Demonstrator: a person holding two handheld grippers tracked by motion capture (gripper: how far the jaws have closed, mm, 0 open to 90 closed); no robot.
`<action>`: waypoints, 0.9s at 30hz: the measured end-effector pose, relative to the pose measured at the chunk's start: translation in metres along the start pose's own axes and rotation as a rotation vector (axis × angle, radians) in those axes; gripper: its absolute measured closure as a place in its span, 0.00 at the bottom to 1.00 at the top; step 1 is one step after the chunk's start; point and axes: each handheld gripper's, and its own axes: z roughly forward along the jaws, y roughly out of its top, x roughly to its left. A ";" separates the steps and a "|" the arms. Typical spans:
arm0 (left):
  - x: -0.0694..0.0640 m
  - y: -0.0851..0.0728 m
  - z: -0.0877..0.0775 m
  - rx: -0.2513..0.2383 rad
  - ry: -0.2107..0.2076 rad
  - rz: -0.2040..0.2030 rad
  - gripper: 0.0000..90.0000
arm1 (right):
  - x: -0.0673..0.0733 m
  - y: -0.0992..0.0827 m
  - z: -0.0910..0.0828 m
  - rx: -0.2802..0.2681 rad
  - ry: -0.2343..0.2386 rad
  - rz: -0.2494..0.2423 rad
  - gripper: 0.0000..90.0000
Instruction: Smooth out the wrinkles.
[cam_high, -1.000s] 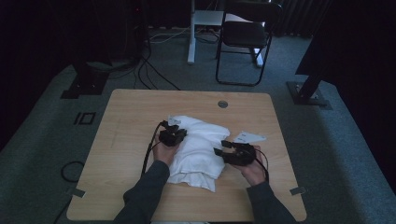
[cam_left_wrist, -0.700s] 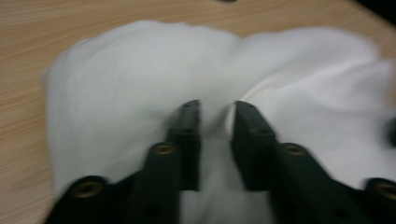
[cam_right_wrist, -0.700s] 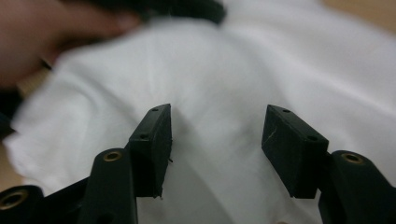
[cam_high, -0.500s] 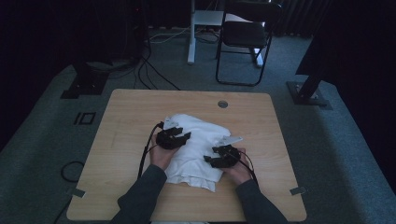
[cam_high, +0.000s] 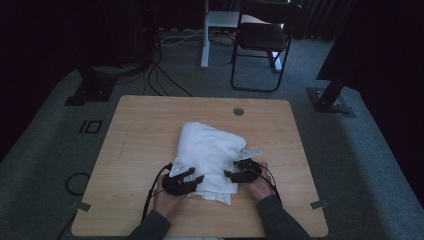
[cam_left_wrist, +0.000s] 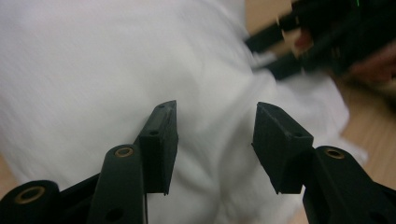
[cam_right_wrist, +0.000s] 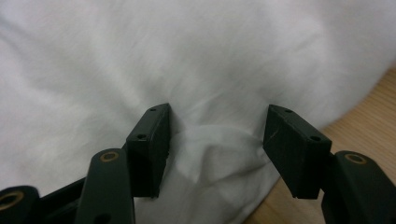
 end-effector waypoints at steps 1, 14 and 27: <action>0.000 -0.002 0.002 0.005 -0.006 -0.005 0.56 | -0.001 0.000 0.000 -0.002 -0.008 0.003 0.45; 0.019 0.013 0.037 0.002 0.037 -0.035 0.56 | -0.027 0.019 0.019 -0.034 -0.102 0.093 0.45; 0.011 0.012 0.030 0.029 0.035 -0.014 0.45 | -0.015 0.020 -0.004 -0.088 -0.159 0.059 0.43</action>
